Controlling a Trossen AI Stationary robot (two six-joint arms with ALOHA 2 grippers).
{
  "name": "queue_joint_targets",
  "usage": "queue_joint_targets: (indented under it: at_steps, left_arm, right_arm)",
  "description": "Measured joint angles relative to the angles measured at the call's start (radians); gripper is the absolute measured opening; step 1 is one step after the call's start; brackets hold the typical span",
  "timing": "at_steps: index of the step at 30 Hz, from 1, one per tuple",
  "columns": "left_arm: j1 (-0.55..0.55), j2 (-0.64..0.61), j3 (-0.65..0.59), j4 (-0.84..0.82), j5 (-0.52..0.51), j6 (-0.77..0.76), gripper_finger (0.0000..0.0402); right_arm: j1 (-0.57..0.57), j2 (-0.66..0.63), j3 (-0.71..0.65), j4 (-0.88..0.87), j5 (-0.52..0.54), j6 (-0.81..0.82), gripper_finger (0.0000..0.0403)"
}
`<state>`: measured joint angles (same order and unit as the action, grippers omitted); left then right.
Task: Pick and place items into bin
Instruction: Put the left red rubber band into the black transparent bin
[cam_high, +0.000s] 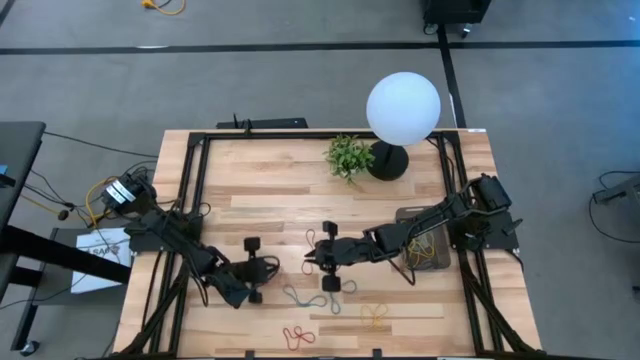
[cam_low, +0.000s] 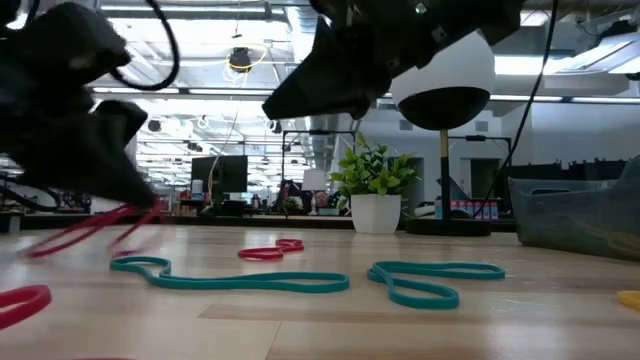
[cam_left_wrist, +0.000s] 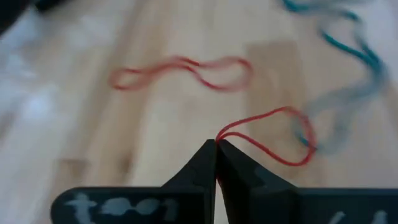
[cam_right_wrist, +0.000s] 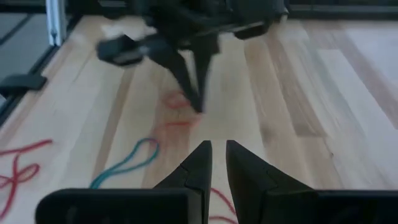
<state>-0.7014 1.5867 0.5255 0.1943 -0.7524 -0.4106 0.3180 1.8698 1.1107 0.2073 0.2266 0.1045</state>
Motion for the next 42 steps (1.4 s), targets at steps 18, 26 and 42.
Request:
queue_joint_targets:
  at_steps: [18, 26, 42]
  left_arm:
    - [0.085, -0.002, 0.002, 0.358, -0.074, 0.219, 0.0000]
    - [0.126, -0.002, 0.002, 0.467, -0.073, 0.311, 0.0000]
    - [0.155, -0.003, 0.002, 0.524, -0.012, 0.381, 0.0000]
  right_arm:
    - [-0.026, 0.000, -0.004, 0.033, 0.007, 0.053, 0.0043]
    - [-0.026, 0.000, -0.004, 0.033, 0.007, 0.054, 0.0043]
    - [-0.026, 0.000, -0.004, 0.033, 0.007, 0.054, 0.0043]
